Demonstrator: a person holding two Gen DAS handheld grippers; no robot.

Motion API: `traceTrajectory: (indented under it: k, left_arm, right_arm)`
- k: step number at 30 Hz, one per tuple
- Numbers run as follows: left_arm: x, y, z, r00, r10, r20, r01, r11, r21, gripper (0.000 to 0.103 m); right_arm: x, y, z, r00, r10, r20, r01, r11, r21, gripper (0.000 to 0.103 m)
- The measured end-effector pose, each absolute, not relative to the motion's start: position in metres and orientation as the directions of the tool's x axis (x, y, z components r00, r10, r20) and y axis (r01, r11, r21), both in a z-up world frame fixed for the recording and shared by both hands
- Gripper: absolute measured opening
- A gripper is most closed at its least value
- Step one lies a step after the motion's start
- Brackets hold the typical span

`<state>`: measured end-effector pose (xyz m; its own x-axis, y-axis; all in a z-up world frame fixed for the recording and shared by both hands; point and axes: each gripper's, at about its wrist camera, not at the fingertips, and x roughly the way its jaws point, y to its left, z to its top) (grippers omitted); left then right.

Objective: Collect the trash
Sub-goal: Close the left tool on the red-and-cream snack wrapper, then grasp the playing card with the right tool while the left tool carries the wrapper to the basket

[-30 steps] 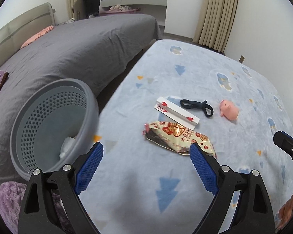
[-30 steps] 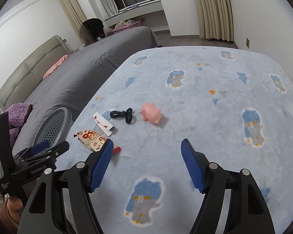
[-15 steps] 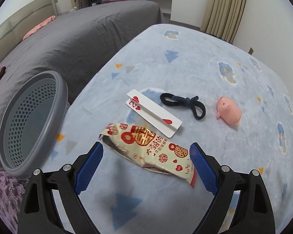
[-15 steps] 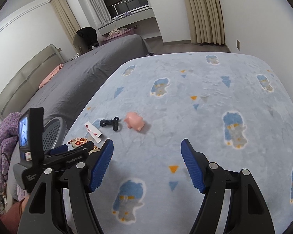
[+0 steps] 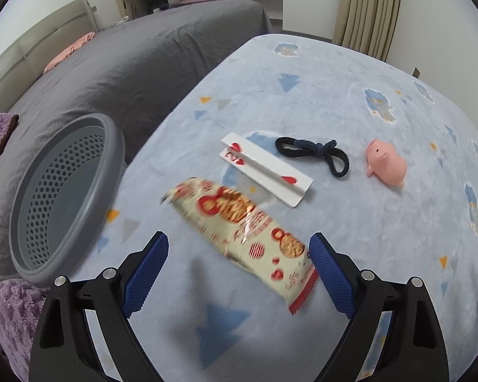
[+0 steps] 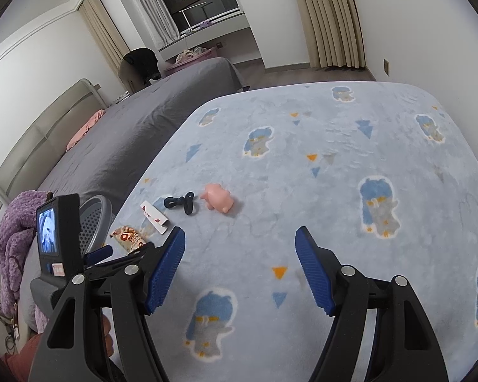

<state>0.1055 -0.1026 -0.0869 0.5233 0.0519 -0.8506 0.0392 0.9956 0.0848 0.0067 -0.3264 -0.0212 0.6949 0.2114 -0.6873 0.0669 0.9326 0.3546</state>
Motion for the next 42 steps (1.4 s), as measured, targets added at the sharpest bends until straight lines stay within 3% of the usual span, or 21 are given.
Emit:
traceTrajectory:
  k: [12, 27, 29, 36, 39, 42]
  left_arm:
    - [0.075, -0.062, -0.076, 0.539, 0.079, -0.838, 0.024, 0.994, 0.108, 0.088]
    - [0.12, -0.073, -0.098, 0.516, 0.001, -0.857, 0.024, 1.0, 0.016, 0.088]
    - [0.121, -0.069, -0.101, 0.514, -0.016, -0.857, 0.024, 1.0, -0.004, 0.084]
    - [0.119, -0.06, -0.1, 0.512, -0.11, -0.852, 0.084, 0.993, -0.077, 0.038]
    - [0.114, -0.055, -0.096, 0.521, -0.13, -0.843, 0.113, 0.99, -0.082, 0.03]
    - [0.109, -0.047, -0.087, 0.555, -0.119, -0.823, 0.133, 0.99, -0.053, 0.03]
  right_arm:
    - [0.003, -0.324, -0.024, 0.694, 0.222, -0.685, 0.064, 0.928, 0.366, 0.069]
    - [0.0, -0.323, -0.027, 0.692, 0.215, -0.689, 0.062, 0.933, 0.354, 0.069]
    - [0.0, -0.322, -0.027, 0.69, 0.216, -0.691, 0.061, 0.934, 0.353, 0.069]
    - [0.008, -0.308, -0.039, 0.66, 0.223, -0.717, 0.051, 0.939, 0.339, 0.069]
    - [0.012, -0.301, -0.047, 0.647, 0.231, -0.726, 0.042, 0.941, 0.337, 0.069]
    - [0.016, -0.293, -0.056, 0.639, 0.241, -0.731, 0.035, 0.94, 0.34, 0.069]
